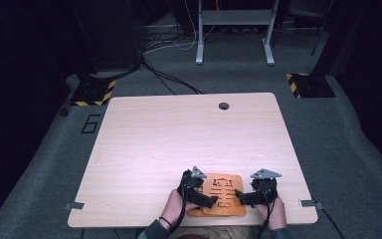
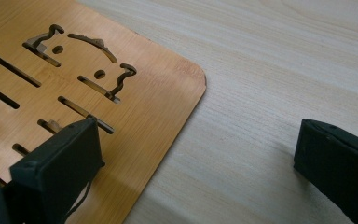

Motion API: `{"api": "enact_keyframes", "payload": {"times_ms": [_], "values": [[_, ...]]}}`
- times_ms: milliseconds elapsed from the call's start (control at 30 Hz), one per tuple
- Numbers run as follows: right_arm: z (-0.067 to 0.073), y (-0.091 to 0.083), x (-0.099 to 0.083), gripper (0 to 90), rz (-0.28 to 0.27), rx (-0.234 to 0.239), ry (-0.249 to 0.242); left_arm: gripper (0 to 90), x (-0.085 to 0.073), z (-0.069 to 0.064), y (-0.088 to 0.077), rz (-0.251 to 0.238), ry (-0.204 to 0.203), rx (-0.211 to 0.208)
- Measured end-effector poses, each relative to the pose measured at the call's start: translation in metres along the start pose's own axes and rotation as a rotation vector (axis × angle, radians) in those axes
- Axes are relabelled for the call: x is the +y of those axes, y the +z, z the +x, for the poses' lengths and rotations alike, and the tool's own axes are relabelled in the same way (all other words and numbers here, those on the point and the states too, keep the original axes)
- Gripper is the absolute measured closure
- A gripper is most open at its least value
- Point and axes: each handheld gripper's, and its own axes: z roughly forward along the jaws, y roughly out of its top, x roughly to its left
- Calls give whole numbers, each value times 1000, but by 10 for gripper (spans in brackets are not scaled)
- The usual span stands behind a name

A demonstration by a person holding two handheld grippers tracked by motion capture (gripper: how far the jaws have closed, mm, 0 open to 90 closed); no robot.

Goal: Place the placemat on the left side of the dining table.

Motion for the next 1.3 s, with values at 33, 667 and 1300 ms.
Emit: {"api": "enact_keyframes", "payload": {"times_ms": [33,667,1300], "values": [[0,0,0,0,-1,0,0,84,0,-1,1,0,-1,1],[-1,0,0,0,-7,-6,-3,116,8,-9,6,43,-32,39],[-5,-2,-2,0,-25,10,47,164,25,-13,-12,5,-25,6]]}}
